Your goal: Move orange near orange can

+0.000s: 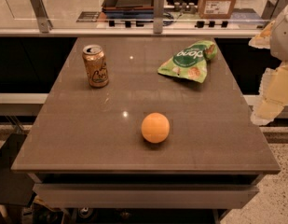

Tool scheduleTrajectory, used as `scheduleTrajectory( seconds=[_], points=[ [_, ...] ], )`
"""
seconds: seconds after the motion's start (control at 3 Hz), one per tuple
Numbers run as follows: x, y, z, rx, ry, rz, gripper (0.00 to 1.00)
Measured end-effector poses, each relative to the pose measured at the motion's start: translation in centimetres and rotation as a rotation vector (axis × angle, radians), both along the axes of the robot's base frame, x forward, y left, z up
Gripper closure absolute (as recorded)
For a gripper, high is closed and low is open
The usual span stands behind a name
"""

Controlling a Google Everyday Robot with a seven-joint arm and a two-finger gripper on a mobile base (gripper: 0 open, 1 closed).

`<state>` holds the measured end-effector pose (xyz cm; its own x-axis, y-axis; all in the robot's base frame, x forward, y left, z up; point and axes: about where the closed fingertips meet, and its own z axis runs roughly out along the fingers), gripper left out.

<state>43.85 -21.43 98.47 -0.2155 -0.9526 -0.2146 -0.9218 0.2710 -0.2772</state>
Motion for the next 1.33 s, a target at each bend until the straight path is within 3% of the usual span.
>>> scheduleTrajectory(
  seconds=[0.33, 1.0, 1.33],
  points=[
    [-0.1, 0.2, 0.1, 0.001, -0.004, -0.002, 0.00],
    [-2.2, 4.8, -1.3, 0.131, 0.042, -0.049, 0.00],
    [-3.2, 7.2, -2.5, 0.201, 0.060, -0.036, 0.00]
  ],
)
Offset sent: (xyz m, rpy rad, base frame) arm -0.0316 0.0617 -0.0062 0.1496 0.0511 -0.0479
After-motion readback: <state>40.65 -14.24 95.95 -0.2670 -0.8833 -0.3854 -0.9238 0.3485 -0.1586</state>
